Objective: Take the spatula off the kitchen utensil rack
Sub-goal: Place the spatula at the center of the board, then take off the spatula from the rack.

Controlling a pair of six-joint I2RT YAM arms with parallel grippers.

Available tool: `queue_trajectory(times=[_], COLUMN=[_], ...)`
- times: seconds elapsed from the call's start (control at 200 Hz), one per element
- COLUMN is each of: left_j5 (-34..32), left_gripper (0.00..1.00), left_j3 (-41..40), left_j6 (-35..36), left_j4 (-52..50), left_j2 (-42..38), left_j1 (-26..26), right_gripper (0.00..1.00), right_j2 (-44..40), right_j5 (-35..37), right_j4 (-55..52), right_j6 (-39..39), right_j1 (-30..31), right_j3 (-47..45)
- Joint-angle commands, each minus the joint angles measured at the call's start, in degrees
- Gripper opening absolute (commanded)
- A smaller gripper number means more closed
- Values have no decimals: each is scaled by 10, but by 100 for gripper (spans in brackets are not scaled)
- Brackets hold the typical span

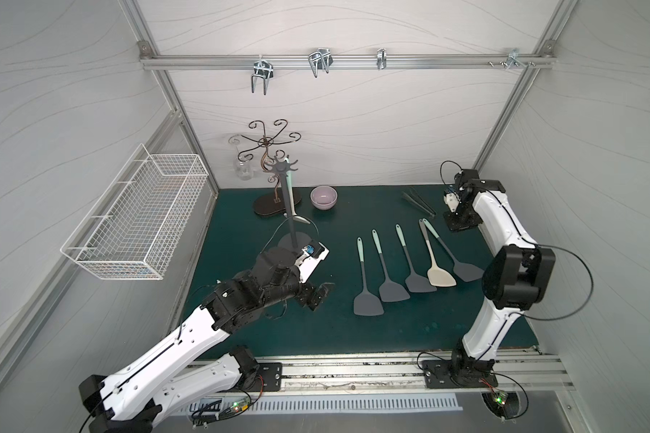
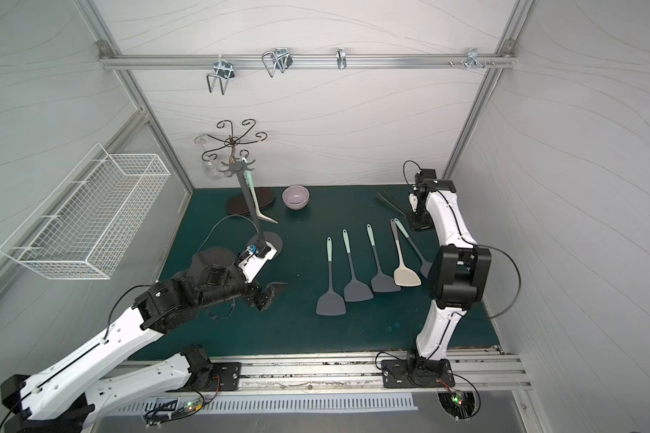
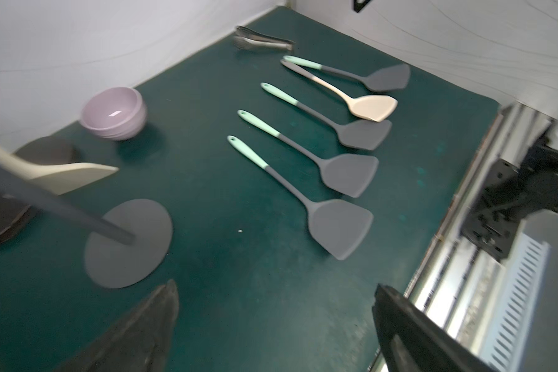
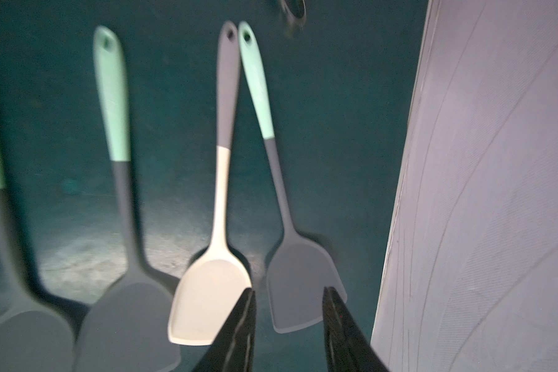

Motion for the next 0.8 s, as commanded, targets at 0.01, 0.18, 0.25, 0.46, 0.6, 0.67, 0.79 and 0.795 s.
queue_trajectory(times=[0.01,0.18,0.25,0.46,0.6,0.67,0.79,0.795], left_j5=[-153,-192,-180,76,244,320,375,376], left_gripper=[99,99,99,99,90,85,82,82], left_j3=[64,199,288,519,516,508,507,507], left_j6=[-55,-88,-84,-114,-176,-215,-238,-238], left_j4=[11,-36,-82,-219,-174,-143,-112,-110], left_j2=[-25,3,52,219,255,271,297,298], left_j1=[8,78,116,287,366,409,443,444], right_gripper=[37,46,48,50,50,50,50,50], right_j2=[-82,-182,-201,-111,1,49,113,115], right_j5=[-30,-105,-150,-247,-296,-307,-303,-302], right_j4=[49,239,349,567,643,671,718,721], right_j6=[29,124,165,174,180,181,182,182], right_j1=[97,249,289,376,385,388,390,390], right_j3=[-41,-128,-167,-162,-97,-61,-11,-9])
